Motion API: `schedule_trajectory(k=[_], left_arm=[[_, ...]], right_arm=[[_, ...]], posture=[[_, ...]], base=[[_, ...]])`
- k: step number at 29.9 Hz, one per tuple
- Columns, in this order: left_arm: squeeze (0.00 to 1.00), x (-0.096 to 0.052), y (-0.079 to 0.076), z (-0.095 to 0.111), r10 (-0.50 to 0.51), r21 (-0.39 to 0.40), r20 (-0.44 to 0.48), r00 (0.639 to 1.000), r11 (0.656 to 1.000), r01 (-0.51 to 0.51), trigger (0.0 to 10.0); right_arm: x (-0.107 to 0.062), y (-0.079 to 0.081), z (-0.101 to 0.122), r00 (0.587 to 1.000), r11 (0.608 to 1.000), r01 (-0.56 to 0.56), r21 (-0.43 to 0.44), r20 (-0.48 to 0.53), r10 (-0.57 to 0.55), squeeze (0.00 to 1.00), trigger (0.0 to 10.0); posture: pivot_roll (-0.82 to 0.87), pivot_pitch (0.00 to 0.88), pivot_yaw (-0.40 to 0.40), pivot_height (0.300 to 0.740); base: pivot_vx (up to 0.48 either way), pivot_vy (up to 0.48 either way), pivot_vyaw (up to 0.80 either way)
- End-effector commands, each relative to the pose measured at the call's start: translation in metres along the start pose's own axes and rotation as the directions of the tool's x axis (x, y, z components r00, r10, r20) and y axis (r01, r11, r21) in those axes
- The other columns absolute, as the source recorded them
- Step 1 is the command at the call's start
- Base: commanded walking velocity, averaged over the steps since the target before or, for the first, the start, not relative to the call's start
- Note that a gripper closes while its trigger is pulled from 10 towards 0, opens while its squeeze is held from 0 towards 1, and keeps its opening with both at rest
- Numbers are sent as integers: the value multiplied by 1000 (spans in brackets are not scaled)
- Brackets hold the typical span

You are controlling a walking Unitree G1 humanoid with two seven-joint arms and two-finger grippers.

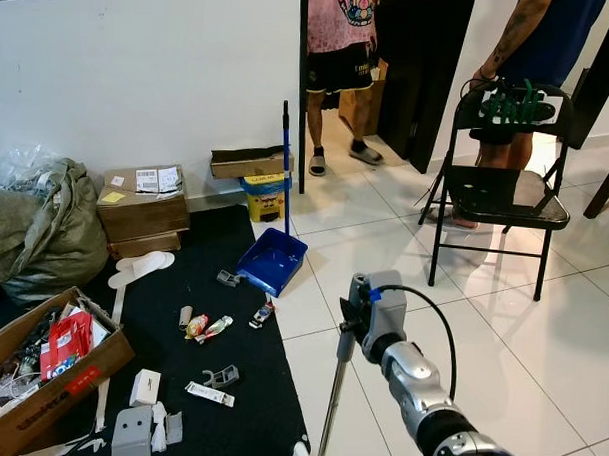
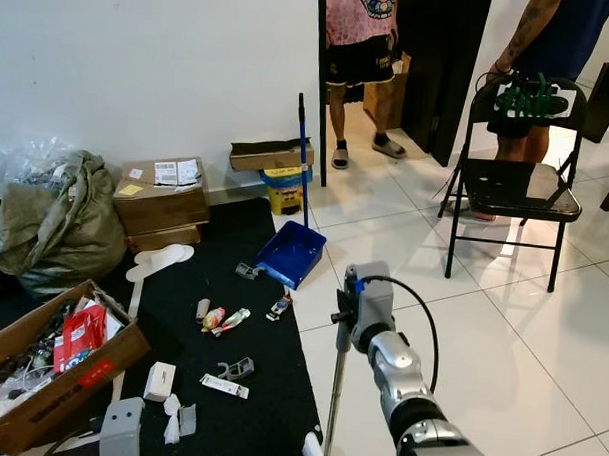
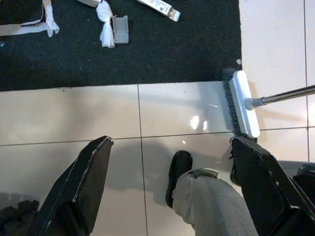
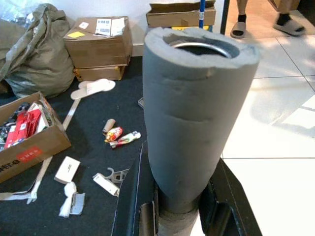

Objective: Sweep floor

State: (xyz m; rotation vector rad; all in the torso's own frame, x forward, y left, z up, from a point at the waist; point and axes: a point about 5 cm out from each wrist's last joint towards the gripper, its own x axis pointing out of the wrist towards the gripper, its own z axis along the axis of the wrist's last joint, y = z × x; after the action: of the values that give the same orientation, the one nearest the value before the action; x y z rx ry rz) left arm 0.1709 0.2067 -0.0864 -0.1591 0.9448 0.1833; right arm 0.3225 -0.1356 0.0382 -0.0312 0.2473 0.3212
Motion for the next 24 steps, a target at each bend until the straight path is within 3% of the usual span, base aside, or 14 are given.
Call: schedule_trajectory(k=[1, 16, 24], left_arm=[[0, -1, 0, -6, -2, 1, -23, 1000, 1000, 2, 10000], [0, -2, -1, -12, -10, 19, -42, 999, 1000, 10, 10000], [0, -2, 1, -13, 3, -14, -38, 999, 1000, -4, 10000]], right_arm=[[-5, 5, -17, 997, 1000, -15, 15, -76, 16, 0, 10000], [-8, 4, -22, 995, 1000, -24, -1, -97, 23, 0, 10000], [-8, 4, -22, 993, 999, -47, -23, -109, 44, 0, 10000]], posture=[[-100, 0, 7, 740], [-91, 0, -2, 740], [-90, 0, -20, 740]], base=[[0, 0, 0], [0, 0, 0], [0, 0, 0]])
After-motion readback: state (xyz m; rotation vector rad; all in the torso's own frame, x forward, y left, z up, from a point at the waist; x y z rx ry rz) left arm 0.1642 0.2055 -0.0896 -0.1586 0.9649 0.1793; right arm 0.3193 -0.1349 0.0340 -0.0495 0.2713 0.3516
